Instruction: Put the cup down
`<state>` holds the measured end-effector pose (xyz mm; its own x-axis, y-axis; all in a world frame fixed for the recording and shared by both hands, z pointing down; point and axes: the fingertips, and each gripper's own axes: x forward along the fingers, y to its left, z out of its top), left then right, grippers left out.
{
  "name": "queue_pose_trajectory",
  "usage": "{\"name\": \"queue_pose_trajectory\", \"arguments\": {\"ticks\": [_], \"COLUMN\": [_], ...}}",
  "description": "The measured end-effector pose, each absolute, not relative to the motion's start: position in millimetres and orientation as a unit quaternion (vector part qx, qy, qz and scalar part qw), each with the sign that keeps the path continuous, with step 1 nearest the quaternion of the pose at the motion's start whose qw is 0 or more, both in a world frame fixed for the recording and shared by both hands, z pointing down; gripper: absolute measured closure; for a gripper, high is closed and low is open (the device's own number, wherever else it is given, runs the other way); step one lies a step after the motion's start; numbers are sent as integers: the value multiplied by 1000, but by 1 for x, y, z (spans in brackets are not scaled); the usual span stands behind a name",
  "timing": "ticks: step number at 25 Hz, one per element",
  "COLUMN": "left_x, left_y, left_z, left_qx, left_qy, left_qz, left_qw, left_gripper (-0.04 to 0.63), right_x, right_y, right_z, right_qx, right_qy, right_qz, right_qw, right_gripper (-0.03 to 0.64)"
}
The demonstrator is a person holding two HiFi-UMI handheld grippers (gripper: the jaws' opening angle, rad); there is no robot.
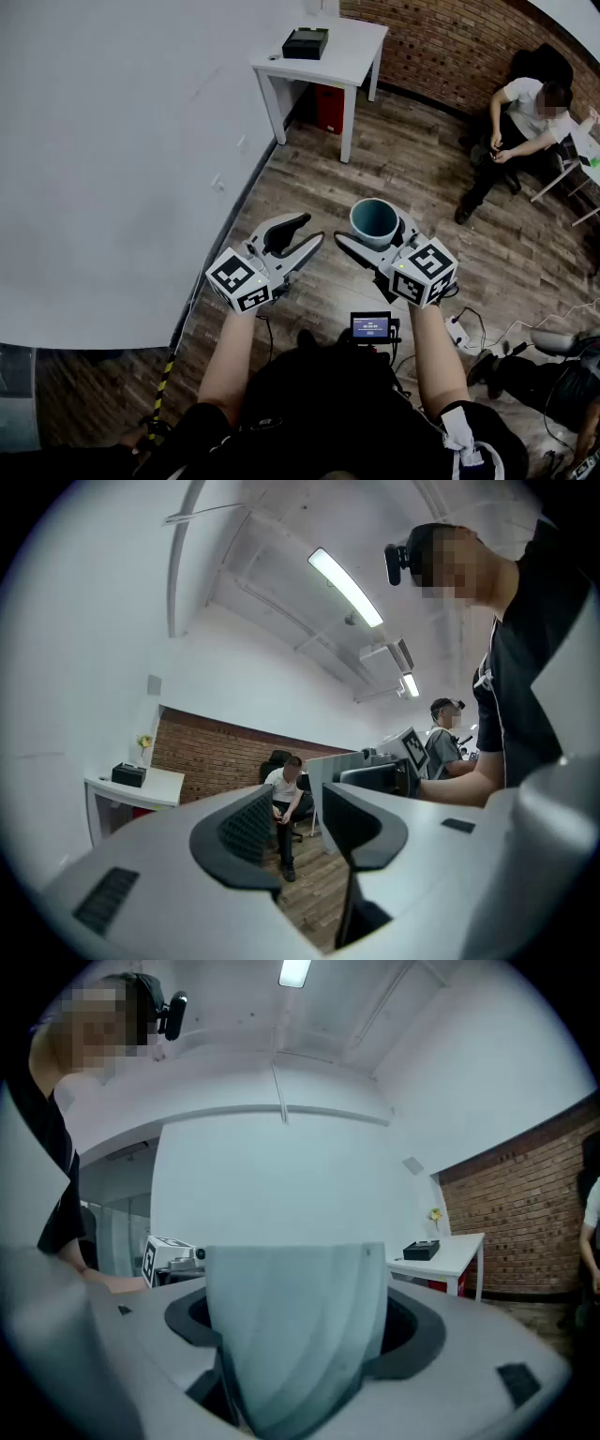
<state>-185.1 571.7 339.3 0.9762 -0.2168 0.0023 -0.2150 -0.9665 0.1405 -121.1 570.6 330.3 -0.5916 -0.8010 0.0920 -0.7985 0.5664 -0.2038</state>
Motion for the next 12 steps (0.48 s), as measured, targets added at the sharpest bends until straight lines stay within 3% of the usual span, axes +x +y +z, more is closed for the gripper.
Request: {"name": "queue_pose_trajectory", "arguments": {"ticks": [12], "left_x": [-167], "left_y": [580], "left_z": [340], "left_qx": [992], "left_qy": [-107], "left_qz": [-4], "left_qw": [67], "left_gripper": [436], "right_x": [-107], "right_y": [580], "right_z": [328], "right_qx": [-446], "right_qy": [888], "right_qz": [-110], "right_qw": [14], "right_gripper": [206]}}
